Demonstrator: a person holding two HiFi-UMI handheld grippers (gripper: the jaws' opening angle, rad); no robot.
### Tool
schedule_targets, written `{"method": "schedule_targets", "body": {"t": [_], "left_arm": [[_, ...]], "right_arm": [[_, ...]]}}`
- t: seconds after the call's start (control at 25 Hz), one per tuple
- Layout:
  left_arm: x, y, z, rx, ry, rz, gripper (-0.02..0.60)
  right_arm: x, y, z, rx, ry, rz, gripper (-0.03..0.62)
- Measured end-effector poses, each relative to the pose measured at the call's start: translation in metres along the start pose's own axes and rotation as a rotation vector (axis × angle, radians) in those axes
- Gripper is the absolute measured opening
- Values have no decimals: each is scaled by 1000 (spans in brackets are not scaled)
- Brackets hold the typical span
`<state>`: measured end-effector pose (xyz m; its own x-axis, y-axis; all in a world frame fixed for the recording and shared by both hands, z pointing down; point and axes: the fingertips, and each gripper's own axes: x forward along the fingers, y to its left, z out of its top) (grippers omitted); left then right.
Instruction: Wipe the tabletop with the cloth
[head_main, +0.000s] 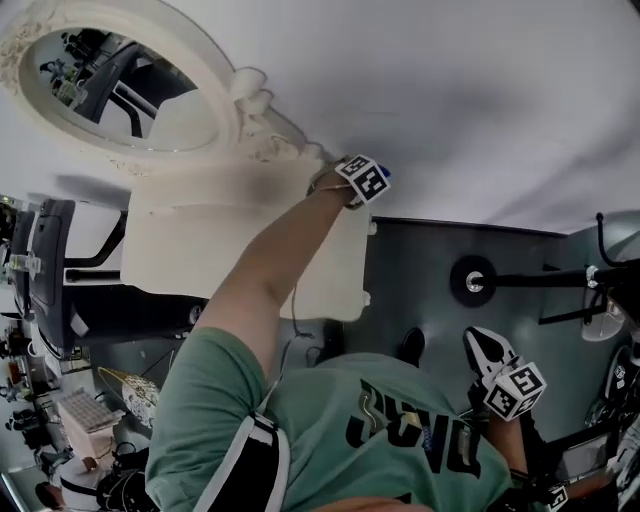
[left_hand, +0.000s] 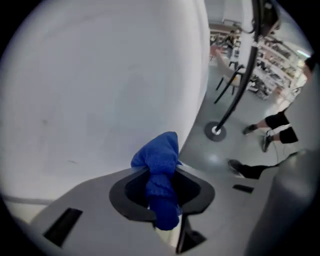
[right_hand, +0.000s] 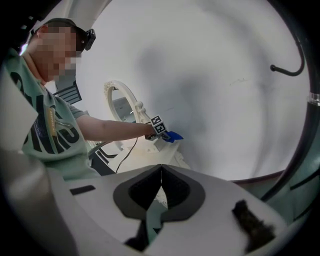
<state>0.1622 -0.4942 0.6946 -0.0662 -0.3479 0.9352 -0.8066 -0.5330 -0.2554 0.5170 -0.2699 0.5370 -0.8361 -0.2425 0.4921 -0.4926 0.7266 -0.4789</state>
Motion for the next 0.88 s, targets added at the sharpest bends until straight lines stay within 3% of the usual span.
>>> {"method": "schedule_targets", "body": {"t": [0.12, 0.24, 0.48, 0.64, 0.76, 0.88], "left_arm": [[39, 37, -16, -17, 168, 119, 100], [58, 45, -22, -4, 215, 144, 101], [73, 32, -38, 220, 349, 193, 94], [50, -31, -66, 341, 369, 109, 92], [26, -111, -108, 435, 344, 4, 92], [-8, -201, -169, 478, 283, -122, 94]], "right_arm": [[-9, -15, -3, 27, 12, -46, 12], [-15, -27, -5, 43, 17, -67, 12], [-14, -28, -11, 20, 39, -54, 12], [-11, -20, -8, 3, 27, -16, 12], [-6, -10, 8, -41, 1, 32, 12], [-3, 7, 24, -83, -37, 77, 12]]}}
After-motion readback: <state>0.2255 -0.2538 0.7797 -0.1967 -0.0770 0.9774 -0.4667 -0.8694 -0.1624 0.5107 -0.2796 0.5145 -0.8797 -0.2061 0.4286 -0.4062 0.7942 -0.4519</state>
